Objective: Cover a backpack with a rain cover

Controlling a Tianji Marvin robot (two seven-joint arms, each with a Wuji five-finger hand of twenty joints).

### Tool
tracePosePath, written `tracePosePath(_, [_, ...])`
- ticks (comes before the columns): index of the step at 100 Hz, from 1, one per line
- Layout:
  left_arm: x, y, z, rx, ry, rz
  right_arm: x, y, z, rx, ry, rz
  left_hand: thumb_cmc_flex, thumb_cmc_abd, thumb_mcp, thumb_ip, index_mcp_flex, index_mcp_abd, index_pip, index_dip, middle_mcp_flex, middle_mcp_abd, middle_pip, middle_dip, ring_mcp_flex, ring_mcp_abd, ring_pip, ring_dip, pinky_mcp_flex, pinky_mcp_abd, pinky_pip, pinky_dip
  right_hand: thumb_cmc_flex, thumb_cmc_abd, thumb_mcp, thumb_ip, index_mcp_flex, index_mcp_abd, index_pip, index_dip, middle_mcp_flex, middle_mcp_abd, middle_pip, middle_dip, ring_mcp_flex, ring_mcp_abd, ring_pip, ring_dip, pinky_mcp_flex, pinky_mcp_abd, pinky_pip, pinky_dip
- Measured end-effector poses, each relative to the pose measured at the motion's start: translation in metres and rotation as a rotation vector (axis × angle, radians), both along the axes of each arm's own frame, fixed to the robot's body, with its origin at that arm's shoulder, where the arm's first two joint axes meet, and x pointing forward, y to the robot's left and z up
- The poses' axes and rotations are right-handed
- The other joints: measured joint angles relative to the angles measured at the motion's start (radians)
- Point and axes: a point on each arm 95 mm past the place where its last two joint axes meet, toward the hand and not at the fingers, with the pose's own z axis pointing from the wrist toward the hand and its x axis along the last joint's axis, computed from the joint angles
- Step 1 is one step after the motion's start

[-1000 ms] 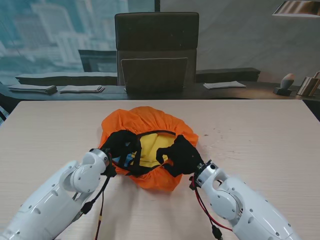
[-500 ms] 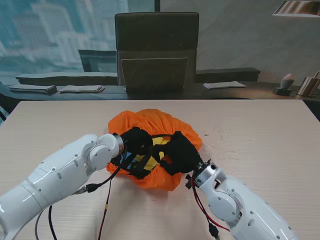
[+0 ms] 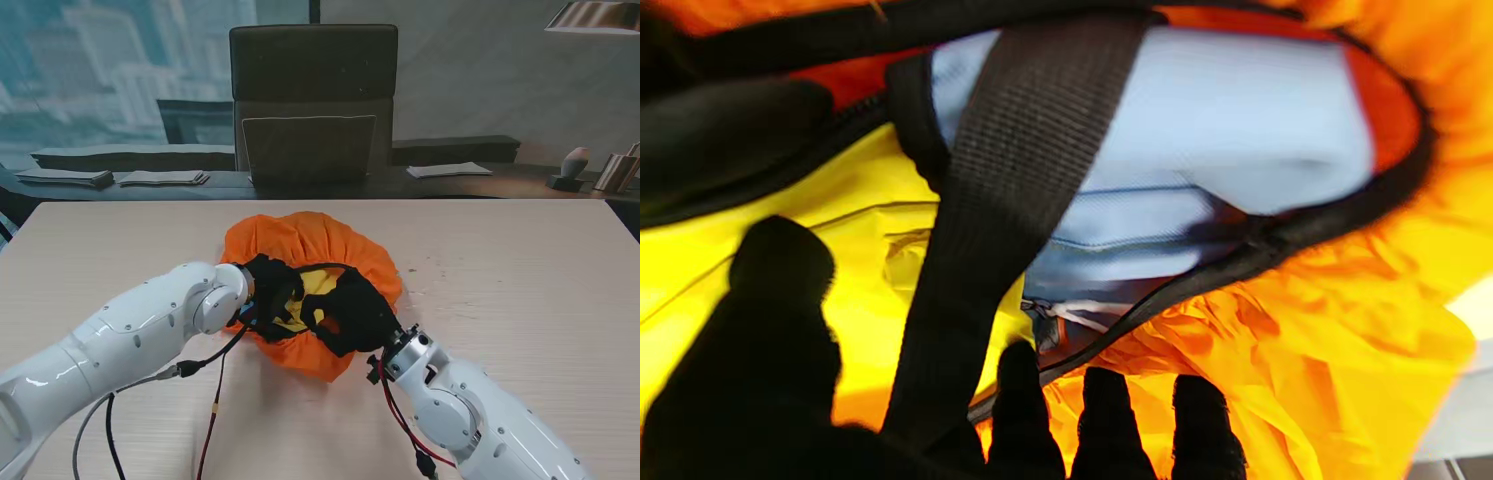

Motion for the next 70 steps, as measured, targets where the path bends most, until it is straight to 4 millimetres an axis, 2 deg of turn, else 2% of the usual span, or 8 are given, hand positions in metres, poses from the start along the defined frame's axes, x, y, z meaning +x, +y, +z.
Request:
tracePosePath(7, [-0.001, 0.003, 0.01, -0.057, -0.019, 0.03, 0.0, 0.0, 0.0, 0.003, -0.001, -0.001, 0.001, -0.031, -0.046, 0.0, -0.025, 0.019, -0.235, -0.203, -0.031, 0.032, -0.089, -0.007, -0.028, 0.014, -0.053, 0.0, 0.0, -0.001, 0.0, 0.0, 0.0, 0.0, 0.0, 0.0, 0.0, 0.0, 0.0, 0.0, 0.0, 0.0, 0.0, 0.0, 0.0, 0.0, 0.0, 0.0, 0.0, 0.0, 0.0, 0.0])
tracePosePath(15, [-0.008, 0.01, 0.019, -0.106, -0.048, 0.061, 0.0, 0.0, 0.0, 0.007, 0.002, -0.003, 0.015, -0.068, -0.057, 0.0, -0.025, 0.019, -0.327, -0.264, -0.039, 0.042, -0.109, 0.003, -0.036, 0.024, -0.064, 0.003, 0.0, -0.001, 0.0, 0.01, 0.0, 0.0, 0.0, 0.0, 0.0, 0.0, 0.0, 0.0, 0.0, 0.0, 0.0, 0.0, 0.0, 0.0, 0.0, 0.0, 0.0, 0.0, 0.0, 0.0])
tracePosePath(21, [-0.016, 0.016, 0.026, -0.057, -0.099, 0.056, 0.0, 0.0, 0.0, 0.005, 0.002, -0.004, 0.027, -0.095, -0.043, 0.0, -0.025, 0.017, -0.294, -0.253, -0.039, 0.042, -0.111, 0.026, -0.036, 0.024, -0.064, 0.012, 0.0, -0.002, 0.0, 0.016, 0.0, 0.0, 0.0, 0.0, 0.0, 0.0, 0.0, 0.0, 0.0, 0.0, 0.0, 0.0, 0.0, 0.0, 0.0, 0.0, 0.0, 0.0, 0.0, 0.0])
tracePosePath(33, [-0.03, 0.037, 0.044, 0.009, -0.173, 0.09, -0.001, -0.001, 0.0, 0.006, 0.0, -0.008, 0.024, -0.154, 0.191, 0.0, -0.025, 0.016, 0.011, -0.123, -0.038, 0.042, -0.051, 0.051, -0.025, 0.033, 0.008, 0.035, 0.0, -0.002, 0.036, 0.024, 0.0, 0.0, 0.0, 0.0, 0.0, 0.0, 0.0, 0.0, 0.0, 0.0, 0.0, 0.0, 0.0, 0.0, 0.0, 0.0, 0.002, 0.0, 0.0, 0.0])
tracePosePath(44, [-0.034, 0.057, 0.046, -0.008, -0.189, 0.126, -0.002, -0.001, 0.002, 0.018, 0.0, -0.012, 0.023, -0.16, 0.248, 0.0, -0.025, 0.011, 0.121, -0.074, -0.037, 0.043, 0.012, 0.06, -0.008, 0.034, 0.107, 0.056, 0.0, -0.001, 0.064, 0.024, 0.0, 0.0, 0.0, 0.0, 0.0, 0.0, 0.0, 0.0, 0.0, 0.0, 0.0, 0.0, 0.0, 0.0, 0.0, 0.0, 0.01, 0.0, 0.0, 0.0])
tracePosePath(55, [-0.039, 0.078, 0.047, -0.006, -0.207, 0.157, -0.004, 0.001, 0.006, 0.031, 0.0, -0.011, 0.023, -0.16, 0.267, 0.0, -0.037, -0.058, 0.121, -0.073, -0.01, 0.046, 0.12, 0.11, 0.023, 0.035, 0.204, 0.098, 0.002, -0.001, 0.114, 0.025, 0.0, 0.0, 0.0, 0.0, 0.0, 0.0, 0.0, 0.0, 0.0, 0.0, 0.0, 0.0, 0.0, 0.0, 0.0, 0.0, 0.012, 0.0, 0.0, 0.0])
tracePosePath(65, [-0.048, 0.09, 0.049, -0.016, -0.282, 0.17, -0.005, 0.002, 0.008, 0.033, -0.006, -0.01, 0.03, -0.149, 0.349, 0.0, -0.036, -0.122, 0.162, -0.027, 0.003, 0.046, 0.232, 0.155, 0.06, 0.047, 0.285, 0.136, 0.002, 0.0, 0.183, 0.024, 0.0, 0.0, 0.0, 0.0, 0.0, 0.0, 0.0, 0.0, 0.0, 0.0, 0.0, 0.0, 0.0, 0.0, 0.0, 0.0, 0.015, 0.0, 0.0, 0.0])
tracePosePath(70, [-0.054, 0.093, 0.048, -0.03, -0.3, 0.174, -0.004, 0.003, 0.009, 0.034, -0.008, -0.012, 0.08, -0.127, 0.382, 0.0, -0.033, -0.15, 0.172, -0.026, 0.01, 0.047, 0.246, 0.155, 0.073, 0.046, 0.3, 0.14, 0.002, 0.0, 0.196, 0.017, 0.0, 0.0, 0.0, 0.0, 0.0, 0.0, 0.0, 0.0, 0.0, 0.0, 0.0, 0.0, 0.0, 0.0, 0.0, 0.0, 0.019, 0.0, 0.001, 0.0])
